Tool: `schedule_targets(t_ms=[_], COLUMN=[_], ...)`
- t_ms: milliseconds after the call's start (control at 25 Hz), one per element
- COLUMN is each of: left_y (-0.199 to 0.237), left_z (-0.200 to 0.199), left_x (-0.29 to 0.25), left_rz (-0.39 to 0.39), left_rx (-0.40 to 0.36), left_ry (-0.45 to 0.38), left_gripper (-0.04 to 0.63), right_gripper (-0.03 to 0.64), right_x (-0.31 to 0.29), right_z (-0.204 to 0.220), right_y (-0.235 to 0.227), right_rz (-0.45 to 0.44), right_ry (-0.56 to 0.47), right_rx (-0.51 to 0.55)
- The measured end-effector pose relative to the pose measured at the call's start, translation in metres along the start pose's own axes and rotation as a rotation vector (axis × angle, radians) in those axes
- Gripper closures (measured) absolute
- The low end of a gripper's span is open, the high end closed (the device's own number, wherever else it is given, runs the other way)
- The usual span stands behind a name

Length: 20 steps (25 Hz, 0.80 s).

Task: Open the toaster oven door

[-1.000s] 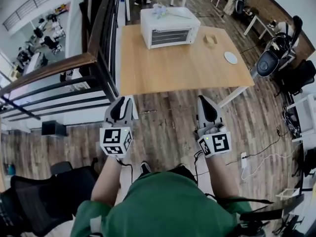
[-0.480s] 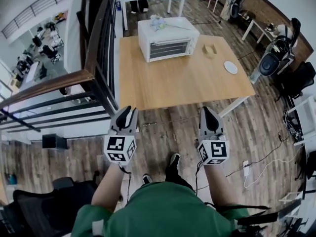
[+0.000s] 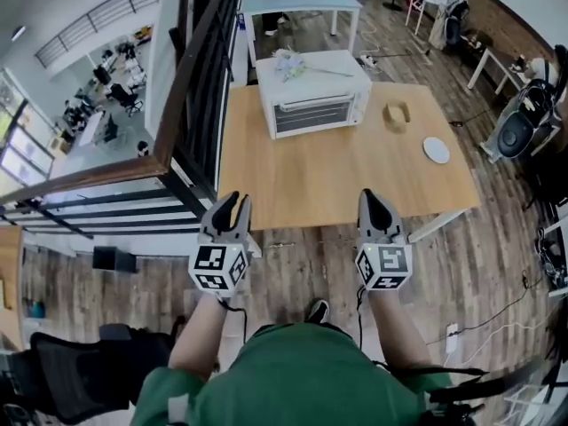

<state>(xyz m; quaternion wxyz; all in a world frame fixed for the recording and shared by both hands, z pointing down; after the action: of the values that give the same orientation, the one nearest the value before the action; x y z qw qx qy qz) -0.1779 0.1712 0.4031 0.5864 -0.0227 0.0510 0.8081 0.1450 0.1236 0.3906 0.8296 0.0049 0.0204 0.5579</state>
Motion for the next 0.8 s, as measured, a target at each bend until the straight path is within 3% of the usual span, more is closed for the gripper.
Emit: schedule_targets(t_ms=[240,480,800], left_y=[-0.018,-0.003,0.052], left_z=[0.000,0.000,0.011], left_x=[-0.053,-0.096,-0.172], left_rz=[-0.043,-0.060,0.028], left_rx=[-0.015,-0.012,-0.012], left_ry=[0.022,0.052,0.085], left_gripper=[0.500,0.500,0.500], right_gripper=[0.601,0.601,0.601], right_x=[-0.045,-0.094,-0.168], right_z=[0.007,0.015,0.037], right_y=[-0.058,-0.086,-0.088], right_rz=[-0.058,-0.052,0.009], right_ry=[0.012,0.041,0.106], right_rx=[-0.013,-0.082,-0.122])
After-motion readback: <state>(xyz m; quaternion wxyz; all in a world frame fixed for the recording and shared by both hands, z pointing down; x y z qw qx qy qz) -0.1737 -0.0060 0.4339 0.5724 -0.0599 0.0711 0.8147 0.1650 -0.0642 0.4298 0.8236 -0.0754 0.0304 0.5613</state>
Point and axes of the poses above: the fingertips, and each gripper's own axes: x backward along the fingers, y to its left, z out of its underside, the point moved 10 cm from there along x, backward along the fingers, and after that the axes turned 5 degrees about z, right-handed, at the moved point
